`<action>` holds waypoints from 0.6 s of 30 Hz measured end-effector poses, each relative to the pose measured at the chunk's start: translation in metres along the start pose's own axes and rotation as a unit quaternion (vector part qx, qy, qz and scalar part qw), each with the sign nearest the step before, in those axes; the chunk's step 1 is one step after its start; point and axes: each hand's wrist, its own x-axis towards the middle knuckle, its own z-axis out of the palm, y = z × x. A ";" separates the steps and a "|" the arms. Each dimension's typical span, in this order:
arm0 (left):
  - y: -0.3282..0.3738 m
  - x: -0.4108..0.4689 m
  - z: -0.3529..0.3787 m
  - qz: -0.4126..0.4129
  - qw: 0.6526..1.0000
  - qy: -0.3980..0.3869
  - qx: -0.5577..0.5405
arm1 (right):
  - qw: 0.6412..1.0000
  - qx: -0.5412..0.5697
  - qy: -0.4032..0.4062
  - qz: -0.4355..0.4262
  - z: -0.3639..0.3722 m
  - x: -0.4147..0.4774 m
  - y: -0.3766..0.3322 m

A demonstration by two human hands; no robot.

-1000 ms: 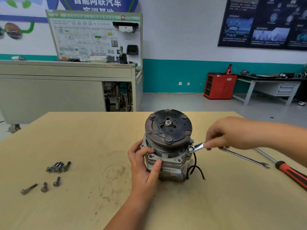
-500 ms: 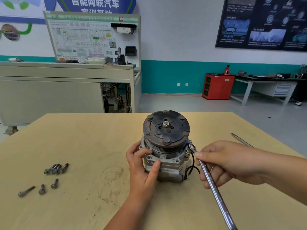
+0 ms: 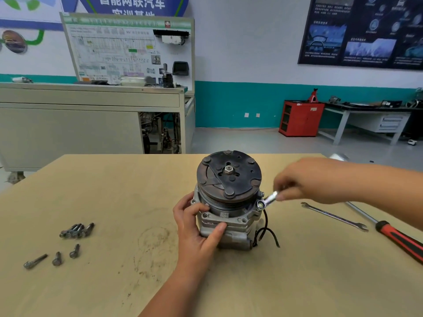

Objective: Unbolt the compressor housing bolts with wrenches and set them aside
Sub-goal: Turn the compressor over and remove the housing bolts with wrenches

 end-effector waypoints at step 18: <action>0.001 0.001 0.001 0.015 1.000 0.006 0.003 | 0.790 0.607 -0.074 0.045 0.046 -0.015 -0.029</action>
